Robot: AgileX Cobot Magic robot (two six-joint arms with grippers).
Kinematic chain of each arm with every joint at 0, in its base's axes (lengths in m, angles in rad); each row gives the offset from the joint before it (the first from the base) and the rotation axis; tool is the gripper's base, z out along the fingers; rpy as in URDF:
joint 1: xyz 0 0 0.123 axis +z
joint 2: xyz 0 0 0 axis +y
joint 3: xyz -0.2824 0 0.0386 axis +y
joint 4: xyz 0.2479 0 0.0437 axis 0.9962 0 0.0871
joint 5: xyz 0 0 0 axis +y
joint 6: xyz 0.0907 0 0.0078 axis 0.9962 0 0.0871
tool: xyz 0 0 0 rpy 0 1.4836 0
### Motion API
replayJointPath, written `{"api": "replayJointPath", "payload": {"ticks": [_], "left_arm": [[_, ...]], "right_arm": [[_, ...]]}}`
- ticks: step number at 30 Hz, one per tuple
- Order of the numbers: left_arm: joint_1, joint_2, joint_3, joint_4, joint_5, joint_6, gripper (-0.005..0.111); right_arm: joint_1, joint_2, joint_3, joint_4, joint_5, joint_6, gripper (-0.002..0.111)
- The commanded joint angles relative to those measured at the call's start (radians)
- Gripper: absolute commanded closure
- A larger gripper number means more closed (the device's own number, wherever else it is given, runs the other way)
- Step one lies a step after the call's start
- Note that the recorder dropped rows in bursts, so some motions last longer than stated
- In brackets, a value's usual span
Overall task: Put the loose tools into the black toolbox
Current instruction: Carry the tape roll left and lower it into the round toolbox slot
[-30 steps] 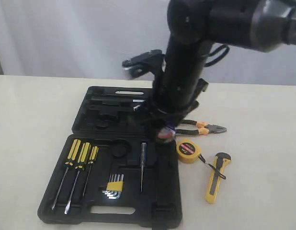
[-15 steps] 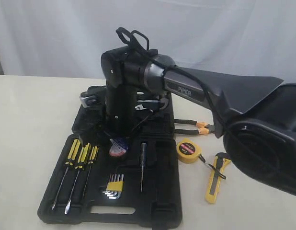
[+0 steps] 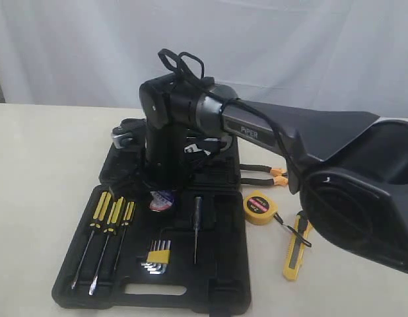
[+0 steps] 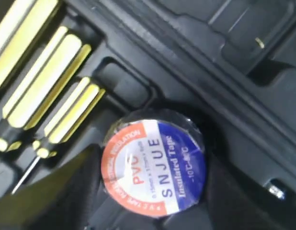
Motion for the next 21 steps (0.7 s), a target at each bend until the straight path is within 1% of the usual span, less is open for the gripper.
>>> {"api": "replayJointPath", "payload": {"ticks": [1,7,17,19,20,21], "left_arm": [[-0.005,-0.001,0.003,-0.010,-0.010,-0.002,0.107],[-0.005,-0.001,0.003,-0.010,-0.010,-0.002,0.107],[-0.005,-0.001,0.003,-0.010,-0.010,-0.002,0.107],[-0.005,-0.001,0.003,-0.010,-0.010,-0.002,0.107],[-0.005,-0.001,0.003,-0.010,-0.010,-0.002,0.107],[-0.005,-0.001,0.003,-0.010,-0.010,-0.002,0.107]], "right_arm": [[-0.002,0.010,-0.007,-0.016,-0.005,0.006,0.109],[-0.002,0.009,-0.007,-0.038,-0.014,0.006,0.109],[-0.002,0.009,-0.007,-0.035,0.029,0.002,0.108],[-0.002,0.009,-0.007,-0.035,0.029,0.002,0.093],[-0.002,0.009,-0.007,-0.029,0.029,0.002,0.078],[-0.002,0.009,-0.007,-0.029,0.029,0.002,0.068]]}}
